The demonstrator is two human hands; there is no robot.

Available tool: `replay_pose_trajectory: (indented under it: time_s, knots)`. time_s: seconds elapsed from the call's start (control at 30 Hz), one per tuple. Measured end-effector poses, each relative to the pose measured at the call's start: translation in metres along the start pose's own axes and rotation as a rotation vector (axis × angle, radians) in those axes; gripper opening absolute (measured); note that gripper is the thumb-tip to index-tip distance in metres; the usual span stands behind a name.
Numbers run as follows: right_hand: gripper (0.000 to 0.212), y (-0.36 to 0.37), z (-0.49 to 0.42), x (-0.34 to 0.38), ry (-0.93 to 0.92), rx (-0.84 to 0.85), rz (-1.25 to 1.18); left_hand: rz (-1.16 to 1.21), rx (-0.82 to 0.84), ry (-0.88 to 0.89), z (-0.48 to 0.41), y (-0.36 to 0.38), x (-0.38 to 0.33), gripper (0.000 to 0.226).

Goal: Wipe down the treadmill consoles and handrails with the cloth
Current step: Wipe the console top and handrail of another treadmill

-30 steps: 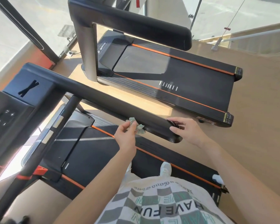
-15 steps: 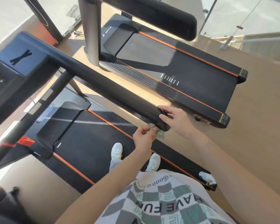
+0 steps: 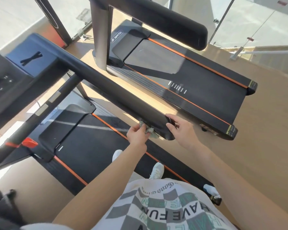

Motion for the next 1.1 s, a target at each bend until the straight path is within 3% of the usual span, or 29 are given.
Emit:
replay_pose_trajectory:
  time_s: [0.2,0.53,0.77,0.97,1.1]
  knots:
    - [0.04,0.005,0.004,0.016,-0.061,-0.113,0.042,-0.015,0.111,-0.11,0.003,0.0,0.011,0.014]
    - [0.046,0.056,-0.028,0.089,-0.24,-0.083,0.217,0.138,0.015,0.024,-0.084,-0.027,-0.106,0.011]
    - [0.063,0.108,-0.074,0.128,-0.252,-0.017,0.404,0.154,-0.085,0.184,-0.14,-0.036,-0.165,0.021]
    - [0.068,0.13,-0.079,0.124,-0.209,0.039,0.432,0.103,-0.092,0.145,-0.159,-0.025,-0.152,0.019]
    - [0.069,0.127,-0.079,0.123,-0.195,0.015,0.412,-0.002,0.029,0.004,-0.148,-0.019,-0.123,0.019]
Point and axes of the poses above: each hand's wrist, its own z-axis away from the middle knuckle, its own y-axis out of the palm, x = y × z, the point moved 3 cm from there along -z, towards the middle knuckle, and after that the axes turned 15 degrees about -x, right-handed, at the moved point
